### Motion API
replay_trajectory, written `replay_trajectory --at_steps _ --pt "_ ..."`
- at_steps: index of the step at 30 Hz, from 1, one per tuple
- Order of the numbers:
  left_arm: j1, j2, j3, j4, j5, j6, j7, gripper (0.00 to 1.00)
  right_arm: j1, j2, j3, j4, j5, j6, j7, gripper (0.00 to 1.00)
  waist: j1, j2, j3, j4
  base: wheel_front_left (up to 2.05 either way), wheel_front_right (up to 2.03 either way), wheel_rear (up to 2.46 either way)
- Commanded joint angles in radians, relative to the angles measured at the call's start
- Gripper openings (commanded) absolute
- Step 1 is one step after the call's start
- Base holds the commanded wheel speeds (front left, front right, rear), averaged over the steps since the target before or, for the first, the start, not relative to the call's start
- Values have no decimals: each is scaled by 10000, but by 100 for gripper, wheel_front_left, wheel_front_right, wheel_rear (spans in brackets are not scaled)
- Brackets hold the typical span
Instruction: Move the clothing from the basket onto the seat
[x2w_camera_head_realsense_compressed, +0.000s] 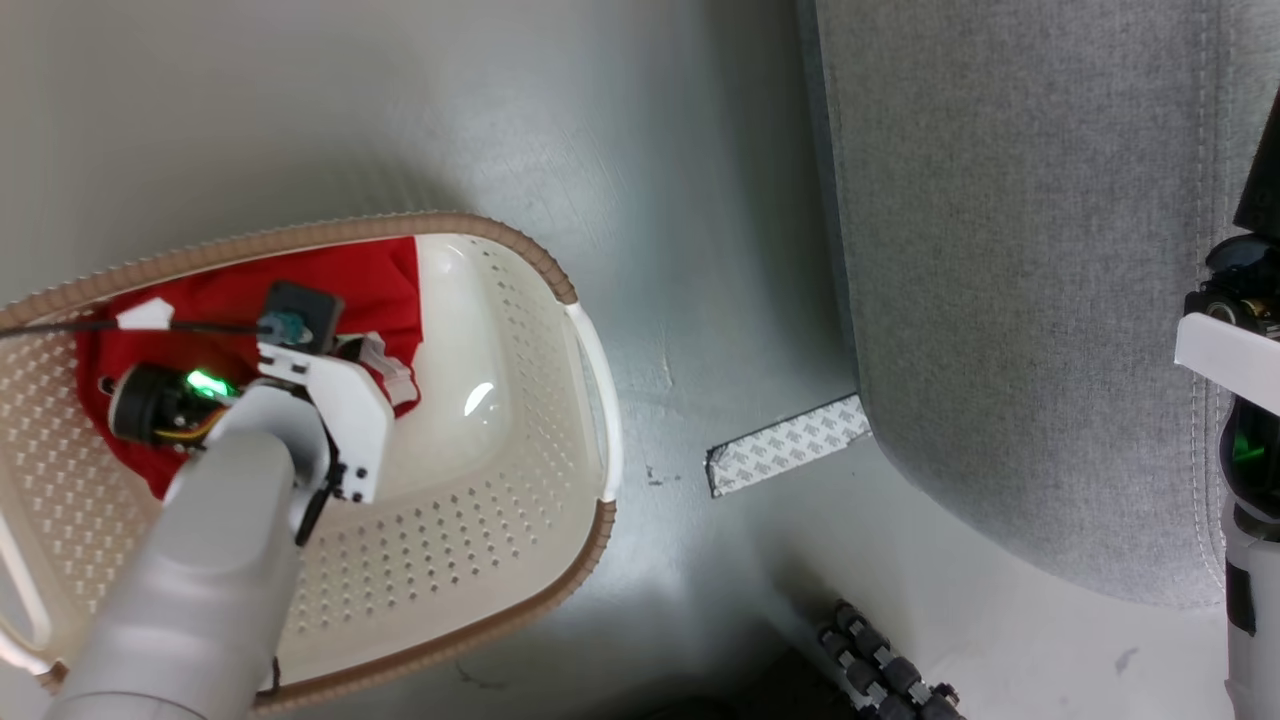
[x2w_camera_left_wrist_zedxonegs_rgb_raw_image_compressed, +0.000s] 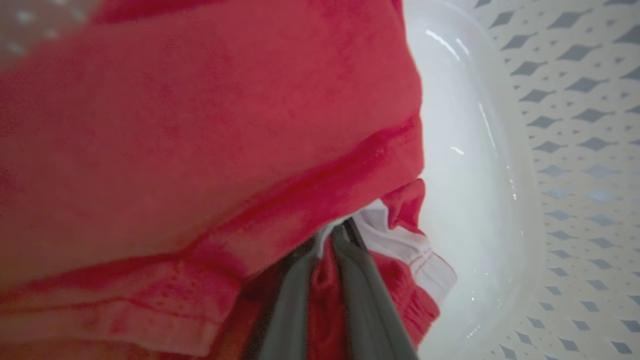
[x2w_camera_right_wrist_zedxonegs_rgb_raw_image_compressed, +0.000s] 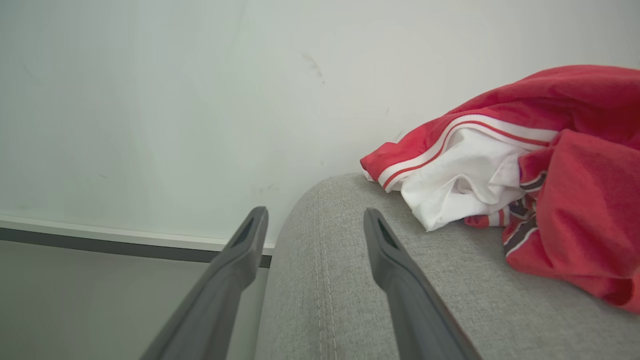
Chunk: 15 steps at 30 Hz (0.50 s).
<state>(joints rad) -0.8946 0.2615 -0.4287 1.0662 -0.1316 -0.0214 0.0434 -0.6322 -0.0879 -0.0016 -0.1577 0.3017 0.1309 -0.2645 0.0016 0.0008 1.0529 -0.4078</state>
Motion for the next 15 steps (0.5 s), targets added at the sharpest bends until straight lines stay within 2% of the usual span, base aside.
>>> replay_trajectory --at_steps 1,15 --pt "406 49 -63 360 -52 -3 15 0 -77 30 -8 92 -52 -1 3 100 -16 -8 -182 114 0 0 0" --pt "700 -467 -299 447 -370 -193 -660 0 420 14 -209 378 -143 -1 5 100 -16 -8 -1826 578 0 0 0"
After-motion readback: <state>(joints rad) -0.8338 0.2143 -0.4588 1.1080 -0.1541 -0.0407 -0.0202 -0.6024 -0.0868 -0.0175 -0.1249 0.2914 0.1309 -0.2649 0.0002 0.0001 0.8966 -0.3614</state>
